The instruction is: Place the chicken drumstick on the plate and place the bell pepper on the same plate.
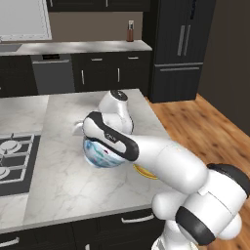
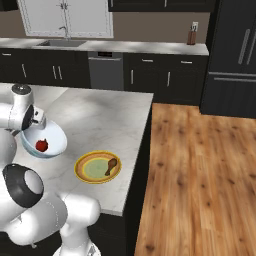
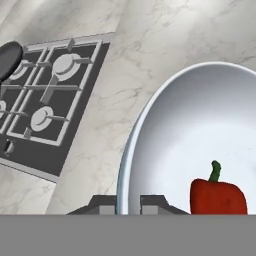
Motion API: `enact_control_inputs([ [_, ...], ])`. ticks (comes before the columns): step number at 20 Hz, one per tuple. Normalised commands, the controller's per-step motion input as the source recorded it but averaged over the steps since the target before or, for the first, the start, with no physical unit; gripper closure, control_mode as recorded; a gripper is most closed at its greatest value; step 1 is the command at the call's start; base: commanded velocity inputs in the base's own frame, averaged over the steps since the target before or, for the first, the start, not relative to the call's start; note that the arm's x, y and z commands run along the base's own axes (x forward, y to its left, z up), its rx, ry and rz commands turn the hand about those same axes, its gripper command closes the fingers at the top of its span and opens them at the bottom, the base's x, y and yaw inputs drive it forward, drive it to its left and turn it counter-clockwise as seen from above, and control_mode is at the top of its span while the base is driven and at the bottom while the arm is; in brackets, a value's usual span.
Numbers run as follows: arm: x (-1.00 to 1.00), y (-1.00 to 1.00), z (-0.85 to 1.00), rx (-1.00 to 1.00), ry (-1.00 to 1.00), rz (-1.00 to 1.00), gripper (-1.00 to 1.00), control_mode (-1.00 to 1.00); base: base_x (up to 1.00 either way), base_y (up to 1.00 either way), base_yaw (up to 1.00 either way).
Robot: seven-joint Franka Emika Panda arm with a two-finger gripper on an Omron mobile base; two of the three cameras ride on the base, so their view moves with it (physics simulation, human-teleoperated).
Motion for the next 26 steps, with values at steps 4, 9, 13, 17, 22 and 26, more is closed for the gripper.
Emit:
enact_control_inputs([
  [4,0.03,-0.52,0.15,0.13,0.00,-0.04,1.00,-1.00,0.00,0.00,0.00],
  [9,0.00,-0.41,0.01,0.09,0.00,-0.01,1.00,-1.00,0.00,0.00,0.00],
  [13,0.00,-0.40,0.00,0.08,0.00,0.00,1.00,-1.00,0.00,0.00,0.00],
  [17,0.02,-0.36,0.00,0.08,0.00,0.00,1.00,-1.00,0.00,0.00,0.00],
  [22,0.07,-0.41,0.00,0.11,0.00,-0.01,1.00,-1.00,0.00,0.00,0.00],
  [26,0.12,-0.41,0.00,0.12,0.00,0.00,1.00,-1.00,0.00,0.00,0.00],
])
